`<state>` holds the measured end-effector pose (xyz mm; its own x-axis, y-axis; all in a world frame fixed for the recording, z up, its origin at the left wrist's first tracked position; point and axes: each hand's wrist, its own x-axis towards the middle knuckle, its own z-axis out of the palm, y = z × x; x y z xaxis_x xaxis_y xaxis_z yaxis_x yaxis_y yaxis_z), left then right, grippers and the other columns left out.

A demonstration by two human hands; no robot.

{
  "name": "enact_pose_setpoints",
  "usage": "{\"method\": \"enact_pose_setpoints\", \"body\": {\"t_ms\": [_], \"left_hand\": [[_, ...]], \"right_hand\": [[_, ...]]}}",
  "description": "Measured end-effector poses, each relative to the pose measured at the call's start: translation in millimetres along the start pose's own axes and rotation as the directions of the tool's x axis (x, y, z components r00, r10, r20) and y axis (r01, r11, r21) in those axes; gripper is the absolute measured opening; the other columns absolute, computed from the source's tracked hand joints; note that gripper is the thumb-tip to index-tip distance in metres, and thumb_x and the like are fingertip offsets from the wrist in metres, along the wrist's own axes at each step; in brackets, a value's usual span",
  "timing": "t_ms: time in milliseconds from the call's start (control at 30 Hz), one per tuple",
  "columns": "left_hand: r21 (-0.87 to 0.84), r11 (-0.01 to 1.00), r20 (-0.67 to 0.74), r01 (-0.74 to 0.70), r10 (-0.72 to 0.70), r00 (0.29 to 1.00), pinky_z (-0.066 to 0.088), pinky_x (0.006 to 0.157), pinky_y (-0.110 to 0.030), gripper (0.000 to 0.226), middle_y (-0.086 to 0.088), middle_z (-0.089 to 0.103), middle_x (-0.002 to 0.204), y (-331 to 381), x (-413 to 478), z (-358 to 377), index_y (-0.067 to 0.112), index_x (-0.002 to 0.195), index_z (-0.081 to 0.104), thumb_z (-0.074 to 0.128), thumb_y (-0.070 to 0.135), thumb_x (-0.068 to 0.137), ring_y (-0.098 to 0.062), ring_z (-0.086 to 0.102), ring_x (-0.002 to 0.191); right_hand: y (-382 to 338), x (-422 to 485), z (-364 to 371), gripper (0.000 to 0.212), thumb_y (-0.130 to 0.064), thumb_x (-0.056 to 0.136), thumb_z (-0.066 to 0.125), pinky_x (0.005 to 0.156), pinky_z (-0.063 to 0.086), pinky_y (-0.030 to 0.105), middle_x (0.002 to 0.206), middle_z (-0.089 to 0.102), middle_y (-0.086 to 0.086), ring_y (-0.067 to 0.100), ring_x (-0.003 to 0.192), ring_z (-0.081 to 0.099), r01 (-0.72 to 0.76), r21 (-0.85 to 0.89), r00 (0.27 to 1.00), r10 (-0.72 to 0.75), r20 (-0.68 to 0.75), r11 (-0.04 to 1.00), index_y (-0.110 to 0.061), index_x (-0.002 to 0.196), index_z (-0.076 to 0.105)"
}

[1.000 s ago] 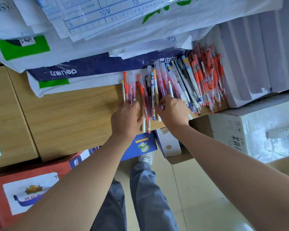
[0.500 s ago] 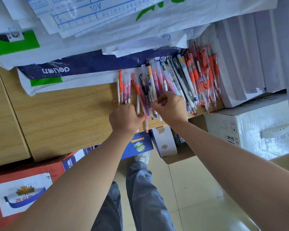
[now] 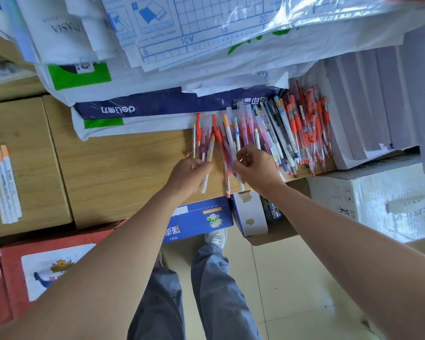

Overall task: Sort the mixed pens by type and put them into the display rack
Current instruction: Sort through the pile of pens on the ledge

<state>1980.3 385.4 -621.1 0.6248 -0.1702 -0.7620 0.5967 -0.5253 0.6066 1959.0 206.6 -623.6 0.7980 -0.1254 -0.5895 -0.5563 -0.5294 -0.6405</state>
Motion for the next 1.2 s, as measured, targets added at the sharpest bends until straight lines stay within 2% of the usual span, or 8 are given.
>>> {"method": "enact_pose_setpoints", "body": {"t_ms": [133,333,600,700,833,933,1067,1200], "left_hand": [[-0.086,0.996,0.049,0.025,-0.021,0.999,0.029,0.041,-0.014,0.04,0.0,0.036,0.05,-6,-12,-11,-0.013,0.083,0.058,0.056,0.028,0.084,-0.009,0.032,0.04],[-0.231,0.972,-0.023,-0.05,0.045,0.999,0.037,0.042,-0.015,0.014,-0.009,0.062,0.067,-20,-33,-37,0.01,0.075,0.066,0.063,0.013,0.089,-0.012,0.047,0.046],[-0.37,0.92,-0.169,-0.129,0.07,0.983,0.038,0.041,-0.012,0.012,-0.017,0.066,0.075,-53,-59,-95,-0.004,0.091,0.071,0.067,0.006,0.087,-0.004,0.051,0.041],[-0.298,0.943,-0.216,-0.147,0.084,0.973,0.042,0.046,-0.015,0.01,-0.011,0.069,0.074,-81,-67,-126,0.005,0.087,0.074,0.071,0.014,0.085,-0.002,0.051,0.042],[-0.053,0.99,-0.311,-0.13,0.107,0.944,0.047,0.067,-0.025,0.023,0.001,0.073,0.089,-132,-69,-179,0.016,0.089,0.075,0.066,0.037,0.088,-0.004,0.061,0.066],[0.198,0.978,-0.461,-0.069,0.155,0.874,0.041,0.069,-0.025,0.022,0.0,0.069,0.1,-171,-75,-227,0.013,0.099,0.07,0.057,0.03,0.093,-0.012,0.062,0.085],[0.272,0.962,-0.622,0.008,0.169,0.764,0.048,0.076,-0.036,0.019,-0.008,0.056,0.106,-217,-88,-285,0.015,0.107,0.061,0.059,0.016,0.089,-0.022,0.059,0.091],[0.298,0.95,-0.61,0.09,0.117,0.784,0.042,0.087,-0.034,0.042,-0.016,0.045,0.124,-246,-84,-321,0.007,0.128,0.049,0.06,0.015,0.089,-0.031,0.049,0.111]], "right_hand": [[-9,-4,4,0.01,-0.015,0.085,0.06,0.051,0.047,0.028,0.074,0.066,0.007,0.017,0.057,0.059,-0.018,0.039,1.0,0.018,0.014,0.999,-0.015,0.094,0.058],[-37,-10,26,0.007,-0.016,0.09,0.062,0.056,0.048,0.028,0.072,0.065,0.0,0.013,0.054,0.059,-0.073,0.124,0.959,0.036,0.282,0.99,-0.012,0.095,0.058],[-95,-21,92,0.013,-0.019,0.085,0.071,0.062,0.051,0.02,0.093,0.073,0.002,0.011,0.083,0.068,0.042,0.055,0.921,-0.06,0.386,0.998,-0.018,0.088,0.059],[-118,-27,127,0.019,-0.016,0.082,0.074,0.069,0.058,0.025,0.093,0.074,0.006,0.017,0.086,0.071,0.091,0.011,0.918,-0.088,0.387,0.996,-0.011,0.098,0.066],[-151,-35,186,0.018,-0.014,0.079,0.077,0.084,0.057,0.041,0.085,0.074,0.004,0.02,0.082,0.071,0.084,-0.013,0.934,-0.074,0.351,0.996,-0.028,0.08,0.065],[-178,-37,237,0.024,-0.014,0.078,0.077,0.084,0.055,0.043,0.08,0.073,0.006,0.017,0.074,0.067,0.069,-0.016,0.955,-0.062,0.289,0.997,-0.03,0.073,0.061],[-208,-36,306,0.024,-0.011,0.077,0.077,0.081,0.055,0.044,0.074,0.07,0.003,0.017,0.069,0.065,0.041,0.026,0.966,-0.046,0.254,0.999,-0.029,0.075,0.061],[-225,-26,361,0.019,-0.016,0.077,0.077,0.073,0.054,0.038,0.073,0.069,-0.002,0.019,0.067,0.064,0.032,-0.008,0.966,-0.029,0.255,0.999,-0.028,0.081,0.062]]}}
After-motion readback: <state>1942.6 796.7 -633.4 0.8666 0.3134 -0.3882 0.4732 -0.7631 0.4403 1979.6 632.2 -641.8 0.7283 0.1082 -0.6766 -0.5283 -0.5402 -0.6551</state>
